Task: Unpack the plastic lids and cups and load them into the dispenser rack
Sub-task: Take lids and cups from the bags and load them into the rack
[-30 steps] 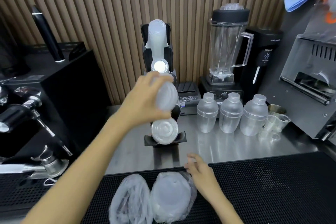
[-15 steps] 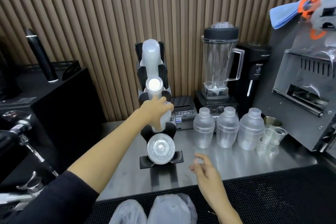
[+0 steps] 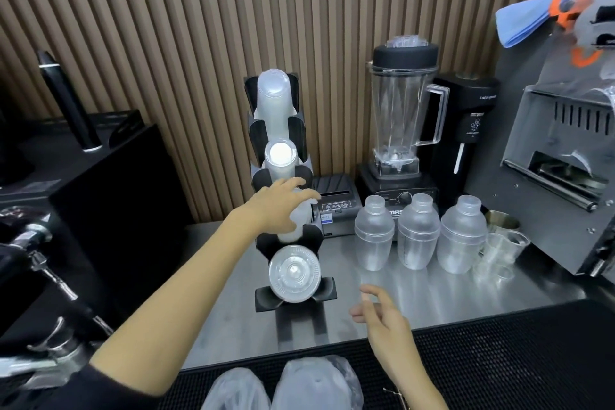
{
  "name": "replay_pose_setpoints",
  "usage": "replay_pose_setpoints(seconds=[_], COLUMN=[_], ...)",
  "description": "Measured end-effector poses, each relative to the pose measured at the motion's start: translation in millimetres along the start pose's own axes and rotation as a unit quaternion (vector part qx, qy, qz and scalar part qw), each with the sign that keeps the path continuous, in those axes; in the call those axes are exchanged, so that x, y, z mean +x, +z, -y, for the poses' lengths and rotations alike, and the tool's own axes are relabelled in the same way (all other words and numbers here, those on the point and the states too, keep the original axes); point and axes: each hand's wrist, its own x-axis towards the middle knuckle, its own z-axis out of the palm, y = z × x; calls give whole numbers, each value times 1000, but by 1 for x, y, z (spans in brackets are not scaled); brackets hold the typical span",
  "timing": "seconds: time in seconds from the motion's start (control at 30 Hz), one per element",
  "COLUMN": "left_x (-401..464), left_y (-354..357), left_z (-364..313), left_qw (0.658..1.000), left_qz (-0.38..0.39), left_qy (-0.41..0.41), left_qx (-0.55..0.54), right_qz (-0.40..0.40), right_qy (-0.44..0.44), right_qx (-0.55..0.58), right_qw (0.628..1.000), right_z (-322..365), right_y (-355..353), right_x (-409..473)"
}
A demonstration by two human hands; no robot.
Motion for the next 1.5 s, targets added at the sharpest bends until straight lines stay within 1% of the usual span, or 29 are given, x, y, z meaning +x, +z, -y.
replay_pose_setpoints(seconds=[0.07,0.13,0.27,0.33,0.53,0.6,0.7,0.77,0.83,0.87,0.9,0.93,1.0,1.03,1.07,1.1,1.13,1.2,1.23,1.27,1.3,1.4,1.5], left_x=[-2,-4,-5,-5,10,15,17,11,0,-8,-18,-30,-65,-84,-103,-121,-134,-149,-151,-153,-154,-152,-148], left_y=[7,17,27,26,14,18,23,24,24,23,22,20,22,26,36,50,68,110,130,146,156,172,176], left_z=[-1,-4,-12,-14,-22,-26,-28,-26,-22,-22,-26,-32,-58,-74,-90,-104,-116,-127,-127,-126,-125,-124,-126], left_qw=[1000,998,984,979,984,982,979,981,984,984,981,974,939,923,918,926,939,960,962,962,961,962,958], left_qz=[-13,-28,-98,-102,-43,-40,-58,-61,-55,-70,-105,-159,-290,-307,-276,-205,-113,51,102,129,136,124,147], left_qy=[-19,-56,-150,-175,-157,-166,-170,-167,-168,-166,-163,-160,-134,-126,-116,-101,-84,-64,-70,-80,-92,-127,-147], left_qx=[10,15,-2,1,73,83,91,80,26,-2,-20,-36,-126,-194,-258,-302,-314,-269,-241,-228,-224,-206,-195], right_qz=[14,32,45,43,36,37,43,59,76,84,90,94,98,101,106,112,120,135,143,150,156,167,191], right_qy=[0,-7,-10,-1,13,17,21,15,16,21,31,40,69,81,86,86,84,80,78,75,72,67,57], right_qx=[-5,-9,-18,-22,-4,-2,-4,-18,-32,-36,-38,-39,-38,-40,-47,-57,-65,-79,-85,-91,-98,-112,-124], right_qw=[1000,999,999,999,999,999,999,998,996,996,995,994,992,991,990,988,987,984,983,982,980,977,972], right_z=[0,2,0,-4,-11,-12,-9,-3,-4,-6,-11,-15,-27,-32,-38,-44,-50,-59,-63,-66,-69,-73,-72], right_y=[8,15,16,12,16,20,28,31,30,28,25,21,15,13,13,14,16,21,24,26,29,32,32], right_x=[1,0,0,2,7,9,8,3,-5,-9,-14,-16,-26,-30,-33,-36,-38,-40,-40,-41,-41,-43,-45])
